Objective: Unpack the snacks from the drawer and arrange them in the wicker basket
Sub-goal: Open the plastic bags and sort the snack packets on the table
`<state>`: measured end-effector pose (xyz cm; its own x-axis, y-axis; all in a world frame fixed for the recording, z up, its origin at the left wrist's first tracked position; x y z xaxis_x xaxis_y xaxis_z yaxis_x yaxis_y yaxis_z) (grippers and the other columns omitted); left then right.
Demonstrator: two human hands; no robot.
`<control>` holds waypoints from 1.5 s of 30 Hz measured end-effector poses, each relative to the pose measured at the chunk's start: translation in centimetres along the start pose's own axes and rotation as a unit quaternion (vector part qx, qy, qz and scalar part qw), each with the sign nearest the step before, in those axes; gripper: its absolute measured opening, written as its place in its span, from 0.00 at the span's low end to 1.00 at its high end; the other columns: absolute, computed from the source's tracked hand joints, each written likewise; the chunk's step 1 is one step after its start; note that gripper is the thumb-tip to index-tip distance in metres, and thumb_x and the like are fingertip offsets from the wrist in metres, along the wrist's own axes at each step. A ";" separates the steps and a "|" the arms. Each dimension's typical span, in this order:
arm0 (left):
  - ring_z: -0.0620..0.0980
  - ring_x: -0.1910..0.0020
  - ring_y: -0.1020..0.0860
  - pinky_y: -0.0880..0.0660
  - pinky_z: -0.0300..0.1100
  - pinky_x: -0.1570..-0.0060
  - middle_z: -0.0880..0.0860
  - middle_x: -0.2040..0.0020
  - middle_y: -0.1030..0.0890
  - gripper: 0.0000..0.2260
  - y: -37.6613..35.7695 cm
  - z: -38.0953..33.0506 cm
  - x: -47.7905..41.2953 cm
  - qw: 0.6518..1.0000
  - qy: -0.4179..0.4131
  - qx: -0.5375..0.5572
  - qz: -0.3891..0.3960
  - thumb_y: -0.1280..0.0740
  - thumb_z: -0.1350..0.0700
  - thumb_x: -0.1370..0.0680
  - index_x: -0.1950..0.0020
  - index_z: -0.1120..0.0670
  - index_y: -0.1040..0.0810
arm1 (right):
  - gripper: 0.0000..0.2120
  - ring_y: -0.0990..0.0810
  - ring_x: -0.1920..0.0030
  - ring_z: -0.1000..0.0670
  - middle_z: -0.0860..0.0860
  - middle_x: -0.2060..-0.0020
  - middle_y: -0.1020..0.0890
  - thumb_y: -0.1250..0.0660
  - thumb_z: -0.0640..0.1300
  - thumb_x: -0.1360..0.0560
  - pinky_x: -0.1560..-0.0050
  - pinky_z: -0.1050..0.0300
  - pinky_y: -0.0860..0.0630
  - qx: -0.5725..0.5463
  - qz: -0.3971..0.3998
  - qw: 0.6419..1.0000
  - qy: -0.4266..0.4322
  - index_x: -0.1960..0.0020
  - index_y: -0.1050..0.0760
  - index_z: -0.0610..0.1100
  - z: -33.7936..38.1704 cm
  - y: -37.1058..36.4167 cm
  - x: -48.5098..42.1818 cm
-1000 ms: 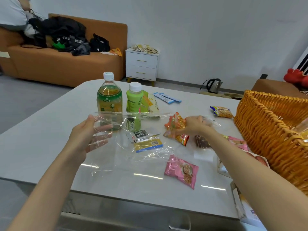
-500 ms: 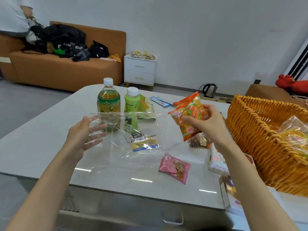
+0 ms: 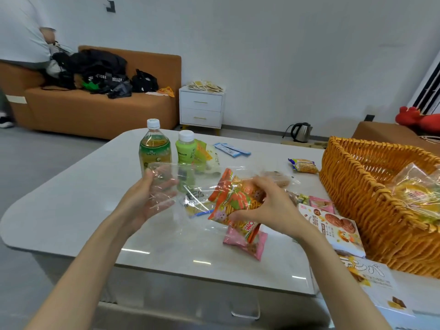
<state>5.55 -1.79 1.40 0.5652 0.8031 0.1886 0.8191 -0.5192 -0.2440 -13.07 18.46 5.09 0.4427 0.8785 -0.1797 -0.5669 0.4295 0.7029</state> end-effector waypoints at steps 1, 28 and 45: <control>0.53 0.47 0.18 0.20 0.47 0.57 0.53 0.46 0.16 0.21 -0.5 0.0 0.1 1.000 0.003 0.013 0.012 0.50 0.44 0.17 0.35 0.51 0.25 | 0.32 0.25 0.45 0.58 0.60 0.44 0.26 0.20 0.58 0.41 0.44 0.58 0.24 -0.027 0.021 0.999 0.002 0.42 0.31 0.63 0.0 0.0 0.1; 0.56 0.49 0.17 0.20 0.55 0.51 0.55 0.43 0.20 0.34 -3.5 3.2 0.6 0.982 0.057 -0.111 0.144 0.24 0.42 0.37 0.33 0.40 0.32 | 0.24 0.15 0.57 0.46 0.47 0.55 0.15 0.21 0.30 0.39 0.59 0.51 0.20 -0.338 -0.031 0.939 -0.062 0.45 0.24 0.38 -2.1 -6.7 -1.3; 0.58 0.46 0.19 0.19 0.53 0.57 0.59 0.49 0.16 0.21 -4.3 2.8 1.2 0.939 0.097 0.330 0.025 0.33 0.42 0.26 0.43 0.57 0.21 | 0.44 0.23 0.38 0.52 0.51 0.38 0.22 0.26 0.57 0.33 0.32 0.48 0.29 -0.412 -0.007 0.903 -0.121 0.24 0.43 0.49 -0.2 -5.6 -1.0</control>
<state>2.45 2.26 0.07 0.6616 0.6807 0.3146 0.5873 -0.2095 -0.7818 -10.46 15.19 1.20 0.5366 0.8429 0.0402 -0.8402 0.5381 -0.0675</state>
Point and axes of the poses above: each hand's wrist, its own x-axis away from the middle knuckle, its own y-axis out of the back of the hand, z = x × y, the point moved 1 cm from there along -x, towards the middle knuckle
